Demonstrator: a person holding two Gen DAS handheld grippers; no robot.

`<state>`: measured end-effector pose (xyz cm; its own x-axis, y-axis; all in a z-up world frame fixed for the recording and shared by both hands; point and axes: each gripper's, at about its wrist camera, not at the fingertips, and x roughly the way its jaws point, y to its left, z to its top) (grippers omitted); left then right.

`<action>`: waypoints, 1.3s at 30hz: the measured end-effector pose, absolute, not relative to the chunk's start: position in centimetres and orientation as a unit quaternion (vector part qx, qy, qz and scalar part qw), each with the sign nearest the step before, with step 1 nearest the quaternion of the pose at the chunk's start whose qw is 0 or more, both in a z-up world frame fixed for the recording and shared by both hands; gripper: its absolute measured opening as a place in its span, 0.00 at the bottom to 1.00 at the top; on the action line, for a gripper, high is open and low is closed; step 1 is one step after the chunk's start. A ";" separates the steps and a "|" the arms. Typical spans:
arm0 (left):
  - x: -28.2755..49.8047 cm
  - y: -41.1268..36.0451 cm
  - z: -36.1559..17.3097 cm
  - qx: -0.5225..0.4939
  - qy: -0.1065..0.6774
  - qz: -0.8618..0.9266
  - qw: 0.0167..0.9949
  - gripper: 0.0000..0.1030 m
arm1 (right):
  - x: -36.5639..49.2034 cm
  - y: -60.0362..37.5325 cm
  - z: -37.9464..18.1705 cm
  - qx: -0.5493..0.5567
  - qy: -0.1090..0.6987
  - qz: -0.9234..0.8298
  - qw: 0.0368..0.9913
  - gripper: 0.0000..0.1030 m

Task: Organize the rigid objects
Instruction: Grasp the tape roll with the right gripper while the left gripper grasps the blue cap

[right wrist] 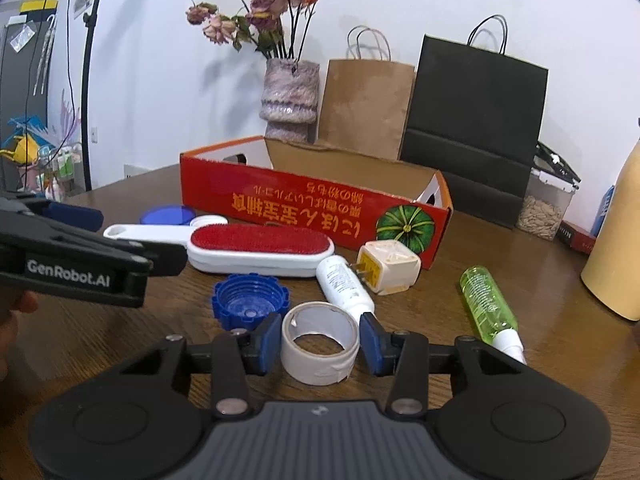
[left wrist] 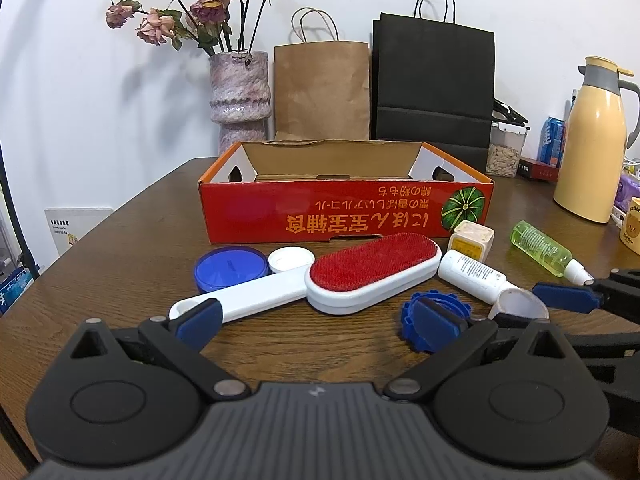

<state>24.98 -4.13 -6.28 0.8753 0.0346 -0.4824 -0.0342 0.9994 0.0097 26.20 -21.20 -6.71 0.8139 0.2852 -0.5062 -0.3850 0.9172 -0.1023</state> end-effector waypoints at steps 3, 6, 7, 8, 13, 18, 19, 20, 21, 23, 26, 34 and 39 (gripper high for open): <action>25.1 -4.3 -6.3 0.002 0.250 0.018 0.968 1.00 | 26.1 -21.5 -6.5 -0.095 0.240 0.173 0.951 0.41; 25.2 -4.5 -6.4 0.005 0.252 0.015 0.968 1.00 | 26.0 -21.9 -6.2 -0.086 0.232 0.169 0.954 0.41; 25.2 -4.7 -6.5 0.006 0.253 0.014 0.967 1.00 | 25.9 -22.1 -6.1 -0.082 0.229 0.168 0.955 0.41; 25.3 -4.8 -6.5 0.006 0.254 0.012 0.967 1.00 | 25.9 -22.3 -5.9 -0.078 0.227 0.166 0.957 0.41; 25.5 -5.7 -6.5 0.008 0.260 -0.003 0.966 1.00 | 26.0 -23.5 -5.4 -0.054 0.217 0.158 0.962 0.41; 25.8 -7.2 -6.8 0.018 0.265 -0.008 0.964 1.00 | 26.3 -24.6 -5.2 -0.039 0.214 0.151 0.964 0.41; 25.9 -7.4 -6.8 0.020 0.266 -0.009 0.964 1.00 | 26.4 -24.9 -5.1 -0.037 0.213 0.150 0.965 0.41; 26.0 -7.7 -6.9 0.022 0.268 -0.010 0.963 1.00 | 26.4 -25.1 -5.1 -0.035 0.213 0.149 0.965 0.41; 26.1 -7.9 -6.9 0.023 0.270 -0.010 0.962 1.00 | 26.5 -25.5 -5.0 -0.032 0.213 0.147 0.965 0.41; 26.5 -8.4 -7.0 0.024 0.276 -0.010 0.961 1.00 | 26.7 -26.0 -5.0 -0.029 0.214 0.144 0.966 0.41; 27.0 -9.0 -7.2 0.023 0.285 -0.009 0.958 1.00 | 27.1 -27.0 -5.0 -0.024 0.217 0.140 0.966 0.41; 28.5 -10.3 -7.7 0.018 0.303 -0.002 0.953 1.00 | 28.1 -28.4 -5.2 -0.031 0.225 0.137 0.964 0.41; 29.1 -11.1 -7.9 0.019 0.310 0.003 0.951 1.00 | 28.3 -29.0 -5.2 -0.024 0.226 0.134 0.965 0.41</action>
<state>29.11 -11.07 -7.94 0.8084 0.0175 -0.5884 0.0063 0.9992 0.0384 28.32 -29.00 -5.22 0.8620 0.2482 -0.4419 -0.2702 0.9627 0.0136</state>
